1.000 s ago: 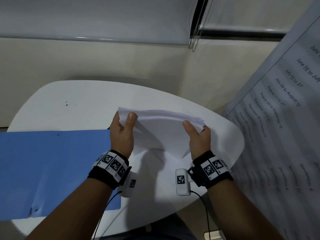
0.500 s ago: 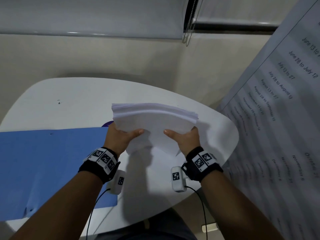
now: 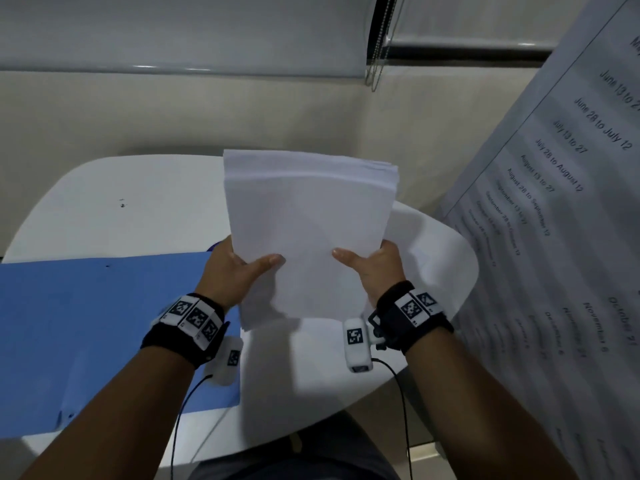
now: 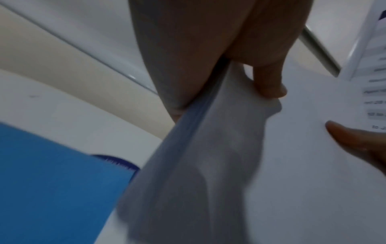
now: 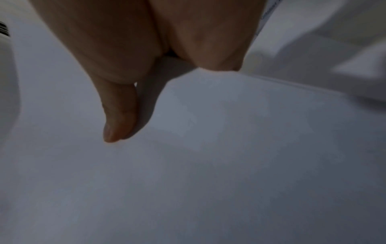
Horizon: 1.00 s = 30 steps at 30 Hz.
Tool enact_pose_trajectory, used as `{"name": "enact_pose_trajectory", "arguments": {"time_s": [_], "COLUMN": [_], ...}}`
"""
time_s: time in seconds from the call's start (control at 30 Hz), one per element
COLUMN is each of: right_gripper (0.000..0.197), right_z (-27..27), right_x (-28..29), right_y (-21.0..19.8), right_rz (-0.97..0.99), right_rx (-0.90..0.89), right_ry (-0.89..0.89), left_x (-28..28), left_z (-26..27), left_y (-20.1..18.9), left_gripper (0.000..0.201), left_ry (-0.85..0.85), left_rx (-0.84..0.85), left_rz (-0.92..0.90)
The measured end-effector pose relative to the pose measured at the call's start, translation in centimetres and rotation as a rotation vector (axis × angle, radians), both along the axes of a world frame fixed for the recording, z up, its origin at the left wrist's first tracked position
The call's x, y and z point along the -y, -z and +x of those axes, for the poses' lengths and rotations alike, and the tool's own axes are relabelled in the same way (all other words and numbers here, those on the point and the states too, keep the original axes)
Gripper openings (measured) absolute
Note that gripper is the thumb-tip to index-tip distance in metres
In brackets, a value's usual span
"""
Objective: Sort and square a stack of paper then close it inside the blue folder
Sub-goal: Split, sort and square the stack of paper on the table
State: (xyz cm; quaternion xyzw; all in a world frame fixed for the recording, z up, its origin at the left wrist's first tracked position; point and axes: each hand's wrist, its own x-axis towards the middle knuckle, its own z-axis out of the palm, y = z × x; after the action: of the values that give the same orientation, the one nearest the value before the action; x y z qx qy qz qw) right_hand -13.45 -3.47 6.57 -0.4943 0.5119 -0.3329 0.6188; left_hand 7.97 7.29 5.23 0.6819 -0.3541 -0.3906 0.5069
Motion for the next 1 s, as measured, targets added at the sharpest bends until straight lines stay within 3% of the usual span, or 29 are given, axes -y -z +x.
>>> {"name": "enact_pose_trajectory", "arguments": {"time_s": [0.13, 0.2, 0.3, 0.4, 0.47, 0.57, 0.73, 0.93, 1.0], "right_gripper": [0.033, 0.034, 0.073, 0.100, 0.121, 0.126, 0.103, 0.128, 0.121], "right_z": [0.4, 0.4, -1.0, -3.1, -3.4, -2.3, -0.7, 1.7, 2.6], "right_x": [-0.5, -1.2, -1.8, -1.3, -1.4, -1.2, -0.7, -0.5, -0.8], "right_y": [0.6, 2.0, 5.4, 8.4, 9.2, 11.2, 11.7, 10.7, 10.7], "right_rz": [0.111, 0.128, 0.170, 0.283, 0.410, 0.409, 0.257, 0.298, 0.265], "right_rx": [0.095, -0.008, -0.377, -0.922, -1.057, -1.132, -1.025, -1.092, -1.120], "right_ry": [-0.025, -0.062, -0.052, 0.175, 0.136, 0.044, -0.012, -0.030, -0.043], "left_x": [-2.0, -2.7, -4.1, -5.5, -6.4, -7.7, -8.7, -9.2, -9.3], "left_z": [0.4, 0.4, 0.8, 2.3, 3.4, 4.8, 6.6, 7.9, 8.3], "left_y": [0.8, 1.5, 2.3, 2.8, 2.9, 2.6, 1.2, 0.5, 0.7], "left_gripper": [0.022, 0.030, 0.039, 0.031, 0.028, 0.027, 0.014, 0.012, 0.015], "left_ry": [-0.019, -0.062, -0.134, -0.210, -0.250, -0.309, -0.374, -0.405, -0.406], "left_rx": [-0.065, -0.080, -0.108, -0.093, -0.092, -0.090, -0.103, -0.122, -0.120], "left_rz": [0.054, 0.092, 0.117, 0.148, 0.168, 0.167, 0.129, 0.104, 0.104]}}
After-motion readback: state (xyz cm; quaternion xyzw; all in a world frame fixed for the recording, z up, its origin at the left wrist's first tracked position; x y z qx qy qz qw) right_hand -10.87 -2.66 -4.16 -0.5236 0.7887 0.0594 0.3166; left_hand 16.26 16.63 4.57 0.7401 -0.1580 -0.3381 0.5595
